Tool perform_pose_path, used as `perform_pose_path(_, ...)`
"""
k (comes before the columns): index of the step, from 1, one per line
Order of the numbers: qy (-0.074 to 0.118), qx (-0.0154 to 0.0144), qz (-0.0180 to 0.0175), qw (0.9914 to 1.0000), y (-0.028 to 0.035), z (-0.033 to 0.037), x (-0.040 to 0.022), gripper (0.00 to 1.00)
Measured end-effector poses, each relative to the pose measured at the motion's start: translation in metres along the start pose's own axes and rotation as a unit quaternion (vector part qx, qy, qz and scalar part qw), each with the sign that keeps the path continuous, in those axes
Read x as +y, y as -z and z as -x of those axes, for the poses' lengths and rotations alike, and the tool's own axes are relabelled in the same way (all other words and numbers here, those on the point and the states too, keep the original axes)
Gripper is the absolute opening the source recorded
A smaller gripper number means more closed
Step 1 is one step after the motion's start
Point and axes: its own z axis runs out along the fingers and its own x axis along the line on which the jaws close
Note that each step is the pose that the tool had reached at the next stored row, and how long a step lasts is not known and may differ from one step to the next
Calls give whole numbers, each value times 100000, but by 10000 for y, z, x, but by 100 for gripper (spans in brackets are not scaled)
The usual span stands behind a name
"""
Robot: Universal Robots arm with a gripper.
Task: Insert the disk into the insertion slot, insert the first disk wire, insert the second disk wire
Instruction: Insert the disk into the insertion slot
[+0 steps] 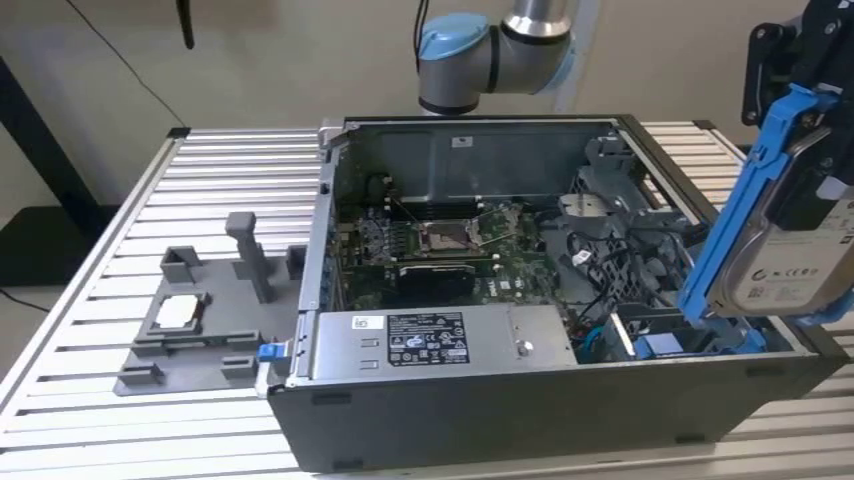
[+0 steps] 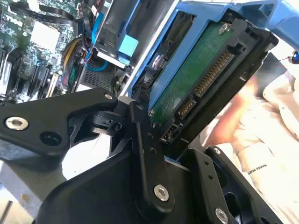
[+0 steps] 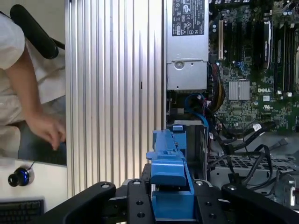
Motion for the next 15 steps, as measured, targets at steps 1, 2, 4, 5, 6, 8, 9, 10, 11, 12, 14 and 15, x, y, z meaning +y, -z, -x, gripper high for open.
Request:
perform_pose_path(1,-3,90,-1,100000,1,0,0,33)
perform_pose_path(2,-6,169,-1,100000,0,0,0,33)
perform_pose_path(4,-14,350,-6,99999,0,0,0,33)
perform_pose_path(5,-18,437,-7,99999,0,0,0,33)
perform_pose_path(6,-22,520,-9,99999,0,0,0,33)
perform_pose_path(8,-25,700,-15,99998,1,0,0,33)
perform_pose_path(9,-30,786,-13,99997,0,0,0,33)
perform_pose_path(10,-35,874,-16,99996,0,0,0,33)
perform_pose_path(11,-36,955,-18,99995,0,0,0,33)
perform_pose_path(12,-41,1046,-20,99995,0,0,0,33)
perform_pose_path(14,-49,1143,-22,99993,1,3,0,33)
perform_pose_path(15,-84,1085,-124,99994,2,2,1,33)
